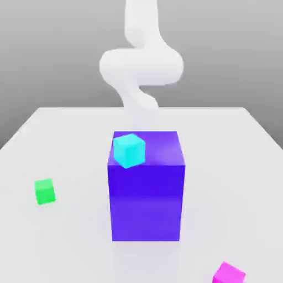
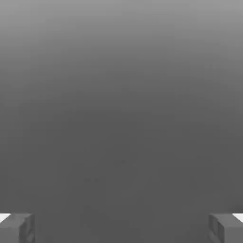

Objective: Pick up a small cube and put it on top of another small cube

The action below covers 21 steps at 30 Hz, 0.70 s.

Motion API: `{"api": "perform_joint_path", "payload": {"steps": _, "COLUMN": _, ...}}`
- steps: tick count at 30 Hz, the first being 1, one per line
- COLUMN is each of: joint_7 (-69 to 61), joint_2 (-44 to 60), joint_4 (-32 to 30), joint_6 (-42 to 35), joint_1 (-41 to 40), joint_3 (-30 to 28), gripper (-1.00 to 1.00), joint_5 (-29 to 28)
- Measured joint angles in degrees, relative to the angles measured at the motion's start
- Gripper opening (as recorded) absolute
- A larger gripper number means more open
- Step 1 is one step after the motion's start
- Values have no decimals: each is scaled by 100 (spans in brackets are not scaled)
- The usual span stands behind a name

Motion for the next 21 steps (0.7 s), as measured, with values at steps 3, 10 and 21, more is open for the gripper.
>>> {"api": "perform_joint_path", "payload": {"steps": 3, "joint_7": -343, "joint_2": 655, "joint_4": 21, "joint_6": 186, "joint_1": 213, "joint_3": -30, "gripper": 0, "joint_5": 42}}
{"api": "perform_joint_path", "payload": {"steps": 10, "joint_7": -1116, "joint_2": 2114, "joint_4": 66, "joint_6": 606, "joint_1": 628, "joint_3": -38, "gripper": 0, "joint_5": 153}}
{"api": "perform_joint_path", "payload": {"steps": 21, "joint_7": -2209, "joint_2": 4397, "joint_4": 136, "joint_6": 1267, "joint_1": 1125, "joint_3": 173, "gripper": 0, "joint_5": 159}}
